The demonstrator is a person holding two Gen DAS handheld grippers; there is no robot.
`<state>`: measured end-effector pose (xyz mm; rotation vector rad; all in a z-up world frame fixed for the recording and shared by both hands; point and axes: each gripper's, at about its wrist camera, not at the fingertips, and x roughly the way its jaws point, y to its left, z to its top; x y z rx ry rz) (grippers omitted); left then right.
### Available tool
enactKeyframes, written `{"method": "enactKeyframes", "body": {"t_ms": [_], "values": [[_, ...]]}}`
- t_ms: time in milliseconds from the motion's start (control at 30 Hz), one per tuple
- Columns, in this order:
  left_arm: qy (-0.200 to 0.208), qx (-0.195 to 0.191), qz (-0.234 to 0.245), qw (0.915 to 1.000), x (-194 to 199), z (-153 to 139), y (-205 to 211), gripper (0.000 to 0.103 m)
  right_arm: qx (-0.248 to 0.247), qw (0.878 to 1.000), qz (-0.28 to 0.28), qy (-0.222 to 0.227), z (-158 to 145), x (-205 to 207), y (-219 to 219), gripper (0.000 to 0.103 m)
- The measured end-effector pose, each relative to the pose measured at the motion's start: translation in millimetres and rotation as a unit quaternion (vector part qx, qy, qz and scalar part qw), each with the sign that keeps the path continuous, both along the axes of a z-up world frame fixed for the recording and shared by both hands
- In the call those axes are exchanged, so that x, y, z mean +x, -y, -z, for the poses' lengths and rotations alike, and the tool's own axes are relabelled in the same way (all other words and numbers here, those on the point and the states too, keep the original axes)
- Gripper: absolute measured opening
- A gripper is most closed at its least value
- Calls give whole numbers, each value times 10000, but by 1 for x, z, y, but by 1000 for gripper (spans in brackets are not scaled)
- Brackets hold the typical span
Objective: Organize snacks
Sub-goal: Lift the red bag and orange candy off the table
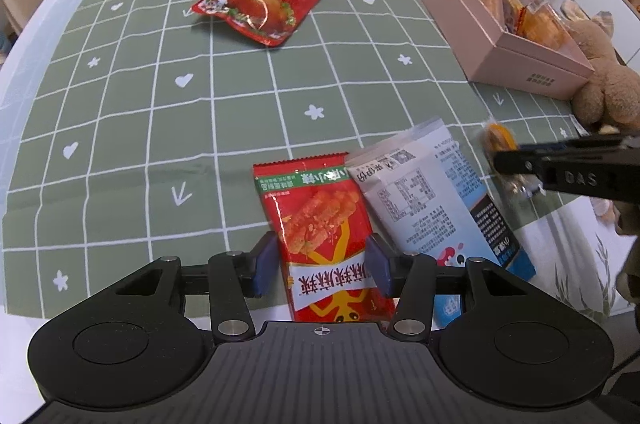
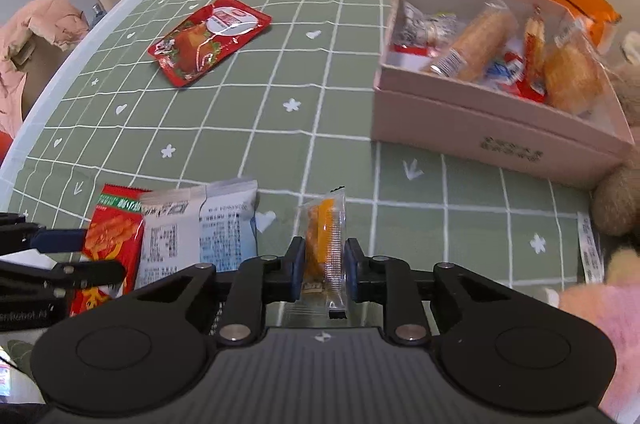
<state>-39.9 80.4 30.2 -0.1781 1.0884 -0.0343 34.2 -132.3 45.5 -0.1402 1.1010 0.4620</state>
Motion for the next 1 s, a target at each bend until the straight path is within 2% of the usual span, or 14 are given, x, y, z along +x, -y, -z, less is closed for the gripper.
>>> {"method": "enactKeyframes", "body": {"t_ms": [67,167,300,433,467,533,600,667,733,800,867,1000], "values": [[23,-106,-51,9999,1,0,-3,37,79,9999,92,-65,-2,-2,8,20],[13,-529,-156,9985,1,-2,-13,19,158,9997,210,-12,-11,-8,21,20],[84,-323,60,9994,-2,-12,-11,18,331,9987,379,114,-24,-13,39,20],[-64,-292,111,9995,-4,-13,-6,20,149,9988,423,216,-22,-18,44,21],[-35,-195,218,9996,-5,-14,0,21,62,9989,395,251,-20,-21,43,23],[72,79,601,9981,-8,-17,18,22,-95,9991,323,241,-13,-25,40,36],[107,522,1122,9922,-9,-14,42,26,-195,9991,334,179,-5,-27,38,61],[101,1021,1547,9826,-11,-7,62,30,-250,9990,328,179,-1,-28,35,62],[229,1308,1747,9756,-15,-6,68,35,-322,9988,312,198,2,-29,35,62],[302,1477,1693,9740,-15,-5,61,43,-347,9986,342,225,3,-29,36,68],[279,1555,1467,9765,-12,-4,50,57,-353,9983,385,268,6,-30,37,70],[167,1265,1304,9832,-8,-5,40,52,-420,9975,334,462,12,-41,35,73]]}}
